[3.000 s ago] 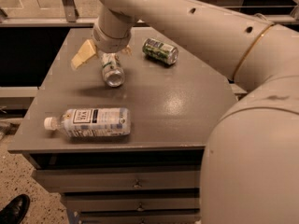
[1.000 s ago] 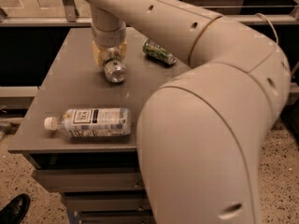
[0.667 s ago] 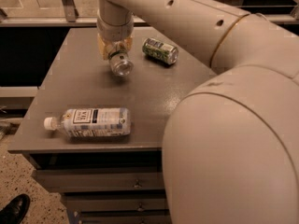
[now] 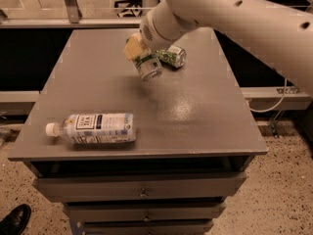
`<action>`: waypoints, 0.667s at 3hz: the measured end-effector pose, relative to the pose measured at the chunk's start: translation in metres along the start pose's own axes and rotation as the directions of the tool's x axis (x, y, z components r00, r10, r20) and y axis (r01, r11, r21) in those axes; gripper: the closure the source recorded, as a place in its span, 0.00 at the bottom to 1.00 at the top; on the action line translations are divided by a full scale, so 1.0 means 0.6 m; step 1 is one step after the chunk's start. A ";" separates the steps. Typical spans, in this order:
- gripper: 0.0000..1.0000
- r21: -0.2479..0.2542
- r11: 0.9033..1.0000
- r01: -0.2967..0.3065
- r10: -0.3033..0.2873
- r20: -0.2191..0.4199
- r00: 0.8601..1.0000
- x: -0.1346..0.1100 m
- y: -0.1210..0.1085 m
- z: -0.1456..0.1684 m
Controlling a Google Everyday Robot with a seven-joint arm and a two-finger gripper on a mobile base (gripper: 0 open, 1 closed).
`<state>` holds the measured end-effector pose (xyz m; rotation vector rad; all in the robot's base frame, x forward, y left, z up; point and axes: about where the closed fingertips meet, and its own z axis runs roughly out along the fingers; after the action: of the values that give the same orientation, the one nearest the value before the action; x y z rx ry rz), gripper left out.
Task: Place 7up can upright
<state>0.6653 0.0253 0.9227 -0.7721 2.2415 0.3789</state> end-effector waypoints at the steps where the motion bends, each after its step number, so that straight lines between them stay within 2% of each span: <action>1: 1.00 -0.120 0.993 -0.006 0.028 0.182 0.983 -0.017 0.022 -0.007; 2: 1.00 -0.157 0.988 0.004 0.042 0.294 0.955 -0.039 0.033 -0.045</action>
Offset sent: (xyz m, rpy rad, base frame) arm -0.0054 0.0121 0.0086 0.1747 -0.0772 0.0641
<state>0.6514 0.0375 0.9587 -0.7211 1.9542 0.6428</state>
